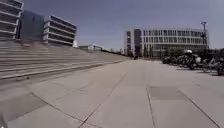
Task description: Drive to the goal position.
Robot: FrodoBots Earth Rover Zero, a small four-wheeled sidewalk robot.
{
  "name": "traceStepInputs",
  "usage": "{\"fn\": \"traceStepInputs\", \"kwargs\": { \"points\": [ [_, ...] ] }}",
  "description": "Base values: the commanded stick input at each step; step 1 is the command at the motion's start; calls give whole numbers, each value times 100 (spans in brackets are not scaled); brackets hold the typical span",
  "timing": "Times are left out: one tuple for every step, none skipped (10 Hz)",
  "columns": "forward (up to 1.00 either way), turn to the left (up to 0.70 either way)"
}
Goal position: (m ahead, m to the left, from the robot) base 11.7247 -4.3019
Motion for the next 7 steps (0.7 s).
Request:
{"fn": "traceStepInputs", "kwargs": {
  "points": [
    [100, 0],
    [100, 0],
    [100, 0],
    [100, 0],
    [100, -8],
    [100, -33],
    [100, -37]
  ]
}}
